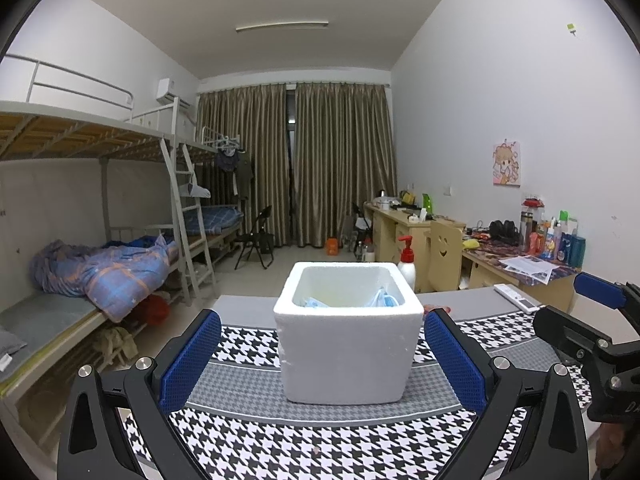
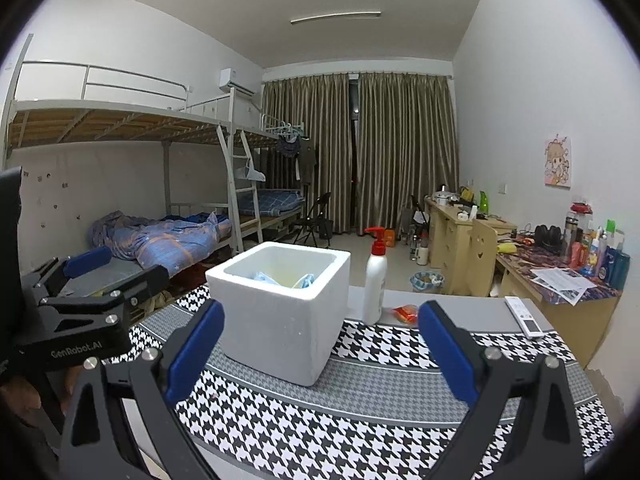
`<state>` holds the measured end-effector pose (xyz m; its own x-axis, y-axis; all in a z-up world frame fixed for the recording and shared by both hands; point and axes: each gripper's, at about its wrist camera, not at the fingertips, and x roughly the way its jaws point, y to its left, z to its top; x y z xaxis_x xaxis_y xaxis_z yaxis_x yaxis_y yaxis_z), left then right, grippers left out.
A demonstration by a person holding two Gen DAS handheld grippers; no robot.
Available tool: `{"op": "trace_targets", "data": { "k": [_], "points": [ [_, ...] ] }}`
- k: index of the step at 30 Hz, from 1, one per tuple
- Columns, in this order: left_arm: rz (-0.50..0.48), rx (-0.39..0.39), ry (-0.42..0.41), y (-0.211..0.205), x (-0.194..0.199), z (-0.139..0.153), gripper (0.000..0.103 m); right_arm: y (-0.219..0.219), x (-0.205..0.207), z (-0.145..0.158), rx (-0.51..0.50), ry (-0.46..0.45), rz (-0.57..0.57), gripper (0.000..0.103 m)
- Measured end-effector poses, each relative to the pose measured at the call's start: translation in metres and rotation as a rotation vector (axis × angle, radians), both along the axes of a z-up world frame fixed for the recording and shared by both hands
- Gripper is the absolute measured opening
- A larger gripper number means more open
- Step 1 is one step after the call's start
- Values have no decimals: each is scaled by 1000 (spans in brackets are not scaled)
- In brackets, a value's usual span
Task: Organize soft objects
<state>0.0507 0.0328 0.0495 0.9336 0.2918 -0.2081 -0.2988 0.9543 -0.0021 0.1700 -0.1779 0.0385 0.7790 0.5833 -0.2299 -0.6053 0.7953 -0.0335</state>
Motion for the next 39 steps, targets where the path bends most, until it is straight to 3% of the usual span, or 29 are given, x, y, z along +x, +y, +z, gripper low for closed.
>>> {"op": "trace_targets", "data": {
  "k": [39],
  "points": [
    [-41, 16, -48, -30, -49, -15, 102, -30, -49, -15, 25, -25, -24, 100]
  ]
}}
